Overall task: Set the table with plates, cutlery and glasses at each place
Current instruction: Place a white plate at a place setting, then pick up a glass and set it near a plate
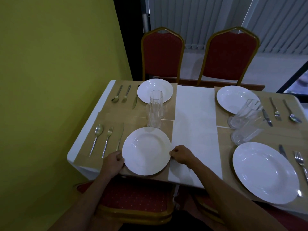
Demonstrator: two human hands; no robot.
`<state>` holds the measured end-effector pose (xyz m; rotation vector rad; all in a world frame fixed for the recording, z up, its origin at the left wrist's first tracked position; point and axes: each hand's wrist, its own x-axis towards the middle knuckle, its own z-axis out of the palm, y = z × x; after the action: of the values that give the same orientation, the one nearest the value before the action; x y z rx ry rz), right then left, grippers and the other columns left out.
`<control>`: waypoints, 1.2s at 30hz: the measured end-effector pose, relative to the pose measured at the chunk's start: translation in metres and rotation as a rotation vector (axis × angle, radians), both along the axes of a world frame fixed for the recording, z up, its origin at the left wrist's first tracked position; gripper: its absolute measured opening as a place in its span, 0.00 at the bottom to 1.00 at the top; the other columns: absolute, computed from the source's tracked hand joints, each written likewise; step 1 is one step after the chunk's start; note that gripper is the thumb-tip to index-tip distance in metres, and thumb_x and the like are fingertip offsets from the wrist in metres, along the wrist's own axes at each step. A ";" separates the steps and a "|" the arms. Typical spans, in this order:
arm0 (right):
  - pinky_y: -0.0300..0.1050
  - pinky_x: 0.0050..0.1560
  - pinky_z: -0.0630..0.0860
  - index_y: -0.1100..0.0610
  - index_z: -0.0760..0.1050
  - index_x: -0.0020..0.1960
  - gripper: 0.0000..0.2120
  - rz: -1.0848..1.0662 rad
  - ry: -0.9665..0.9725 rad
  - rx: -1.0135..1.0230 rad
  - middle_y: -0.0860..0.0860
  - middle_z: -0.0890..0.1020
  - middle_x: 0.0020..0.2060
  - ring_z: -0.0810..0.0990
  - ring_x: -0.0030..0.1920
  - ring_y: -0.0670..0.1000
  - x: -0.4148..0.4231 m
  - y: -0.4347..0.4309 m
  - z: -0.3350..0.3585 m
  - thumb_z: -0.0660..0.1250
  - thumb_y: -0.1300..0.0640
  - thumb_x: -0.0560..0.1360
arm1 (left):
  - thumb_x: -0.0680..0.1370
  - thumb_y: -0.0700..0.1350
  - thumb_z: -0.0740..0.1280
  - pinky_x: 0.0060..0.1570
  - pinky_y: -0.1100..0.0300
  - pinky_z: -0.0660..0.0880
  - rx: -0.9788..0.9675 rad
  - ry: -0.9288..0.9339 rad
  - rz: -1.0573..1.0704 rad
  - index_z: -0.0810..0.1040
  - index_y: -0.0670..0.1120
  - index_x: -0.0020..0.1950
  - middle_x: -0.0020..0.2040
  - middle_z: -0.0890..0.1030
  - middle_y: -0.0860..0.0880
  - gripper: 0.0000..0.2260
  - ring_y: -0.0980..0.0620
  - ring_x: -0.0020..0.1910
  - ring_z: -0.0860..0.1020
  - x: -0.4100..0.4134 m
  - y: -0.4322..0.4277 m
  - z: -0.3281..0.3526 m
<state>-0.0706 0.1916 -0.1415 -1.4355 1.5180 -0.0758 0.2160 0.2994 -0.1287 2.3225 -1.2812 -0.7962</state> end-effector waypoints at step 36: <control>0.48 0.45 0.76 0.58 0.80 0.41 0.13 -0.198 0.106 0.002 0.53 0.83 0.41 0.81 0.45 0.55 0.079 -0.116 -0.012 0.65 0.49 0.76 | 0.76 0.52 0.69 0.51 0.57 0.79 0.179 0.232 -0.138 0.87 0.52 0.47 0.46 0.86 0.56 0.08 0.53 0.47 0.82 -0.003 -0.217 -0.026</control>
<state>0.0087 0.0759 -0.1532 -1.3010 1.7446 -0.1195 0.2128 0.0827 -0.1542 2.2103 -1.3242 -1.2322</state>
